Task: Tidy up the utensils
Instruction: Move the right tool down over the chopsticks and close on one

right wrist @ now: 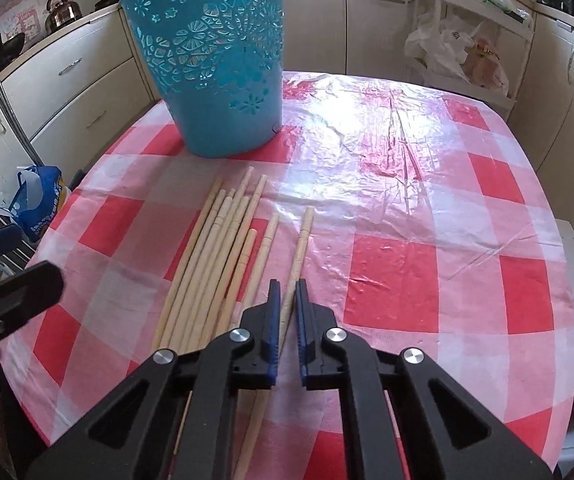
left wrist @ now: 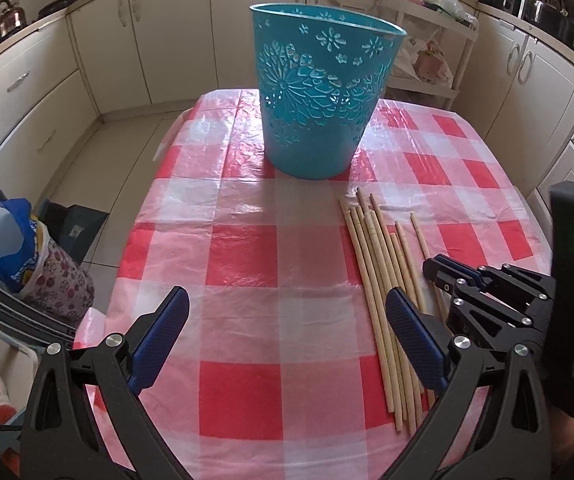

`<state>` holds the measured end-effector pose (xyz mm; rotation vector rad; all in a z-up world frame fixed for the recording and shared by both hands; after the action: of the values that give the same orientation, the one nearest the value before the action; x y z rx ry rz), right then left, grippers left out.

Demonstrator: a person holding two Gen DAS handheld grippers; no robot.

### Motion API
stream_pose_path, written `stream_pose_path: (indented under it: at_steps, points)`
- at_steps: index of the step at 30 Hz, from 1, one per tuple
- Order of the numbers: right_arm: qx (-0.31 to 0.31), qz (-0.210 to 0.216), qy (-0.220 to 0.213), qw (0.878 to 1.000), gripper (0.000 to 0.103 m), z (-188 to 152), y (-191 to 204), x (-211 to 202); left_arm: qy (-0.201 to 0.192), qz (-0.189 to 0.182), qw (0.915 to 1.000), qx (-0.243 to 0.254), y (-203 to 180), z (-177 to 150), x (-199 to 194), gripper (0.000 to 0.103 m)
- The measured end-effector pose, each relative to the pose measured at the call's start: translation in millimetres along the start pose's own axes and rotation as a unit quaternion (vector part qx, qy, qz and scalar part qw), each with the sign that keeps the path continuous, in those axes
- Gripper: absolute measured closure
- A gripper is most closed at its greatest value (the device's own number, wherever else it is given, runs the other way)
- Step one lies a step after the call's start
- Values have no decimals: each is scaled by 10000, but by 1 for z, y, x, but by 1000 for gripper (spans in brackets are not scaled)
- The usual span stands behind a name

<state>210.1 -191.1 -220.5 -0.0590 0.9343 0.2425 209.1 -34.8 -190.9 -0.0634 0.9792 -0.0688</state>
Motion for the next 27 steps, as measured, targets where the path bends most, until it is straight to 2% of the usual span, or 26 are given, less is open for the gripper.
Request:
stream_pose_path:
  at_steps: [3, 10, 27]
  points:
    - [139, 187, -105, 9997, 95, -3, -5, -1, 100, 89, 9999, 65, -8, 5, 20, 12]
    - [298, 302, -180, 9989, 95, -4, -6, -2, 195, 204, 9995, 126, -17, 15, 48, 15]
    - [228, 219, -159, 9994, 95, -3, -4, -3, 209, 450, 9977, 460, -32, 15, 67, 16]
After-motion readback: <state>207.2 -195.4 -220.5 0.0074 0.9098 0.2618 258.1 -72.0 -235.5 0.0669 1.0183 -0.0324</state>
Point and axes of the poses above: each gripper's, at about its wrist camera, not at the fingertips, and x roughly the way its jaws point, y to its left, z to its top, the point moved 2 cm from there along x, roughly the way its jaws point, and after that the axes turned 6 degrees about -x, right-handed, at the moved point
